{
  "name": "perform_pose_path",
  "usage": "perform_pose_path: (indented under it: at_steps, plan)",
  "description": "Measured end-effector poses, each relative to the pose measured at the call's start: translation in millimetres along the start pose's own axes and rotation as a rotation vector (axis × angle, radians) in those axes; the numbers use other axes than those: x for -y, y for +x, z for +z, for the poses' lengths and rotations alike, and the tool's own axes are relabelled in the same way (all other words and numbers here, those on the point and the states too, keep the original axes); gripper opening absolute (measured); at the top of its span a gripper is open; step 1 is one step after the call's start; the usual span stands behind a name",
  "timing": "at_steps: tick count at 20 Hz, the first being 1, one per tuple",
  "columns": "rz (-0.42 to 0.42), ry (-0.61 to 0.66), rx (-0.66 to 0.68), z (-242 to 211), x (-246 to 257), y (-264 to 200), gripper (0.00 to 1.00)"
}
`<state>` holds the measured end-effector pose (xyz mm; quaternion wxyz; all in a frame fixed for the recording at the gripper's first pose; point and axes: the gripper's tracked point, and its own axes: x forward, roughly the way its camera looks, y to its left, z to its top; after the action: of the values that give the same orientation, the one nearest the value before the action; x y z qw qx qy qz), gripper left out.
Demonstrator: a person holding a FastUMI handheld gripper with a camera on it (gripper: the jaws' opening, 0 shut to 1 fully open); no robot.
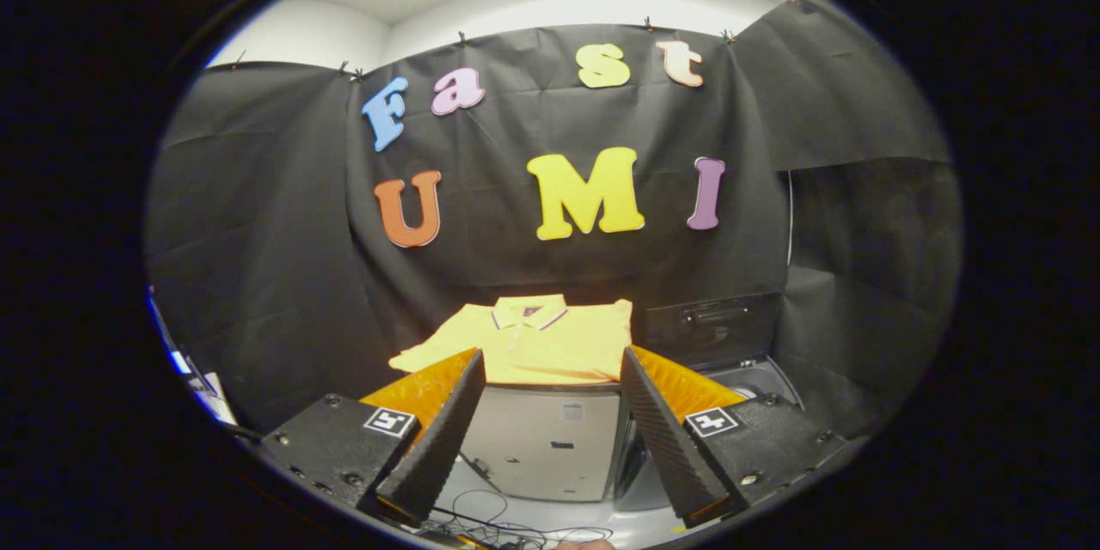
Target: Put the clothes into the washing machine and then close the washing machine lid.
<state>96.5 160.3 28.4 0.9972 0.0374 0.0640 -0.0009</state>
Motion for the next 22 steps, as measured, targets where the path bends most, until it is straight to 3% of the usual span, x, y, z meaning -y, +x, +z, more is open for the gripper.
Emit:
perform_pose_path:
  at_steps: [10,13,18,22]
  plan:
    - [0.105,-0.086,-0.095,19.6,-48.5,62.8,0.99]
    - [0.103,-0.107,-0.192,11.1,-52.3,92.7,0.99]
    - [0.155,-0.034,-0.358,-2.8,-64.9,154.6,0.99]
    - [0.116,-0.035,-0.502,-10.3,-56.4,200.6,0.99]
